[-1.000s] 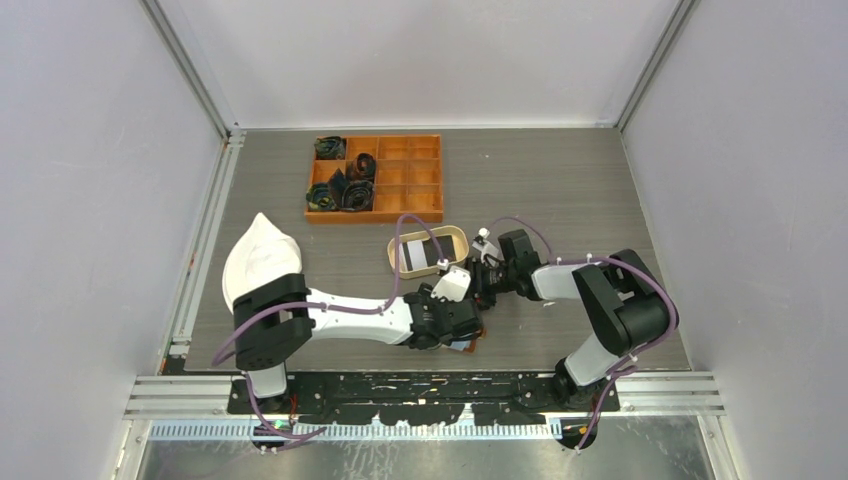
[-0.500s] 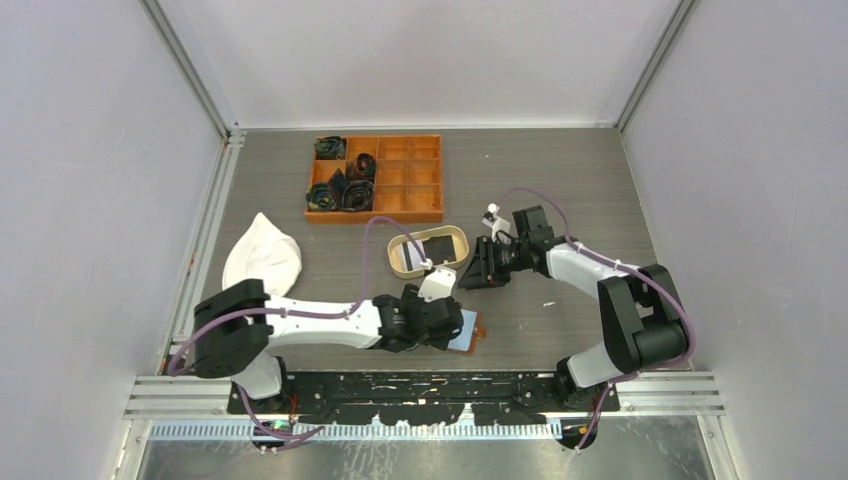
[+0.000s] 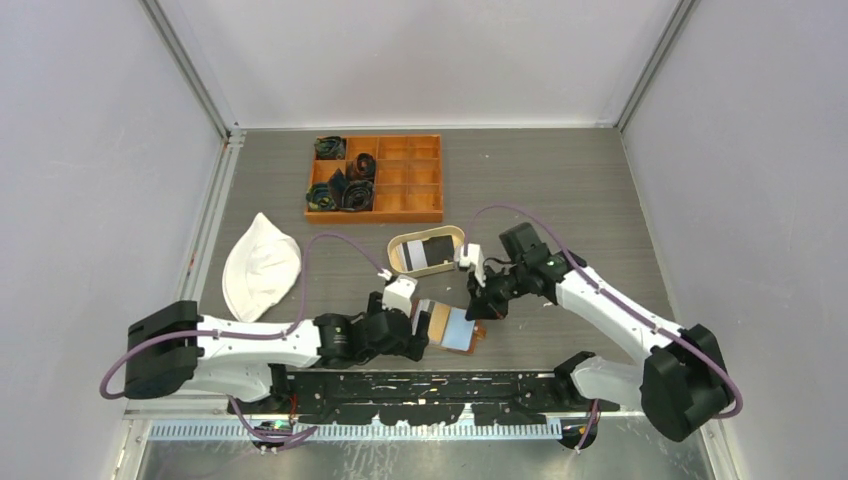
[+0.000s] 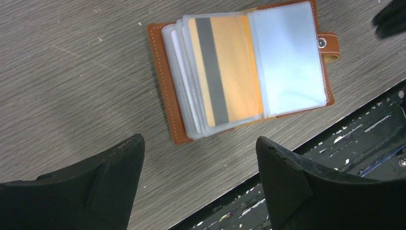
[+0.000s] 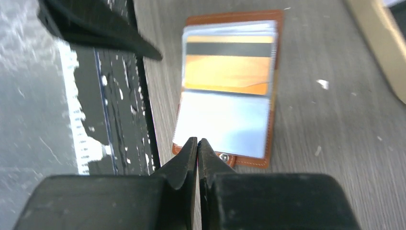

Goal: Put the credit cards into the card holder
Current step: Insert the credit card into the card holder, then close the card holder at the center of the board.

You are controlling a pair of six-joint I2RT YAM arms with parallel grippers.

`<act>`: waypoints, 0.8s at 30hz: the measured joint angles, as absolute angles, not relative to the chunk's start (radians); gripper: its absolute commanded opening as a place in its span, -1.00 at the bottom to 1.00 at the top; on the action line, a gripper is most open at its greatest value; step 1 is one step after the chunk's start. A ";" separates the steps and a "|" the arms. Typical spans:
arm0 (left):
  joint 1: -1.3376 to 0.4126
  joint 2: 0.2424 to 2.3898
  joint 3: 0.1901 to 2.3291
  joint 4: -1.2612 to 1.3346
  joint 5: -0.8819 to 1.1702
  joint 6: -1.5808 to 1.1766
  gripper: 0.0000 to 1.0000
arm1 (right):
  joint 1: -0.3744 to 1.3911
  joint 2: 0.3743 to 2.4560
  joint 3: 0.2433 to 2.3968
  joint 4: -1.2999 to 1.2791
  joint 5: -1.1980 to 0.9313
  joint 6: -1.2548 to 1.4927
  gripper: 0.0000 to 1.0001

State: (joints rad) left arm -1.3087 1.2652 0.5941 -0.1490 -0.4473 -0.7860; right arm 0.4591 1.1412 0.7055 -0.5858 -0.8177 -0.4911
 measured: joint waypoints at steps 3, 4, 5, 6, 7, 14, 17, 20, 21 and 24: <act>-1.306 1.198 0.523 -0.104 -0.452 -0.797 0.73 | 0.565 1.177 0.701 -0.609 -0.750 -0.596 -0.81; -1.305 1.170 0.490 -0.080 -0.452 -0.804 0.75 | 0.598 1.190 0.701 -0.609 -0.720 -0.622 -0.81; -1.303 1.149 0.467 -0.065 -0.452 -0.808 0.75 | 0.629 1.205 0.701 -0.609 -0.686 -0.646 -0.81; -1.301 1.119 0.427 -0.035 -0.451 -0.815 0.75 | 0.663 1.222 0.701 -0.609 -0.649 -0.667 -0.81; -1.300 1.106 0.412 -0.026 -0.451 -0.820 0.75 | 0.684 1.237 0.701 -0.607 -0.622 -0.680 -0.81; -1.250 1.016 0.268 0.125 -0.404 -0.887 0.75 | 0.780 1.379 0.701 -0.604 -0.426 -0.728 -0.81; -1.223 1.010 0.248 0.172 -0.369 -0.913 0.74 | 0.792 1.414 0.725 -0.606 -0.381 -0.723 -0.80; -1.203 1.011 0.237 0.220 -0.336 -0.938 0.69 | 0.799 1.432 0.744 -0.600 -0.339 -0.704 -0.77; -1.198 1.015 0.236 0.236 -0.326 -0.946 0.66 | 0.799 1.434 0.747 -0.594 -0.323 -0.696 -0.74; -1.182 1.041 0.234 0.274 -0.303 -0.982 0.59 | 0.799 1.436 0.750 -0.573 -0.278 -0.671 -0.67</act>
State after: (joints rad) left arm -1.1816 1.0412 0.2344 0.2745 -0.3031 -0.9825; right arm 0.7994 1.4357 0.7502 -0.5732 -0.2775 -0.6712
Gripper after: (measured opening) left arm 0.824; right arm 0.132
